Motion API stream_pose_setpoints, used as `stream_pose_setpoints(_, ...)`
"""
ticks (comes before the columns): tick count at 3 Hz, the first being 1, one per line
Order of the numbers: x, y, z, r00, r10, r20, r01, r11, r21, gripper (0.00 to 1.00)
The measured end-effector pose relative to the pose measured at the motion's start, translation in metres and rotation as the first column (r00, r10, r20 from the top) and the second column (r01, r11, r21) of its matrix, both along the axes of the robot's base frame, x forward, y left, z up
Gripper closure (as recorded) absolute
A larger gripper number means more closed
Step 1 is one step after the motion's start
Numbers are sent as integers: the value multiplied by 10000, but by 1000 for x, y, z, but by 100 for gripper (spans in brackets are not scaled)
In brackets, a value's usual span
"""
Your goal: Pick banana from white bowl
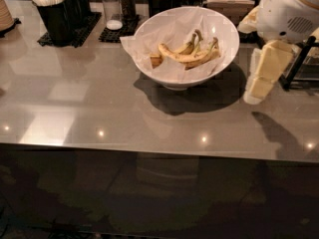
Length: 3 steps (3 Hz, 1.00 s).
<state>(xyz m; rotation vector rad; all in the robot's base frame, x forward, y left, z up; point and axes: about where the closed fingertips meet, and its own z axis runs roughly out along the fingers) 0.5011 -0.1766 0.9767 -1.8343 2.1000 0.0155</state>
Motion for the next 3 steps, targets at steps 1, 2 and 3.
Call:
stream_pose_setpoints(1,4,2,1,9999,-5,119,4,10000,50,0)
stream_pose_setpoints(2,8,1,0,9993,-299,222,287,9982,523,0)
stream_pose_setpoints(3,32,13,2,9988,-175,454,120,9927,1197,0)
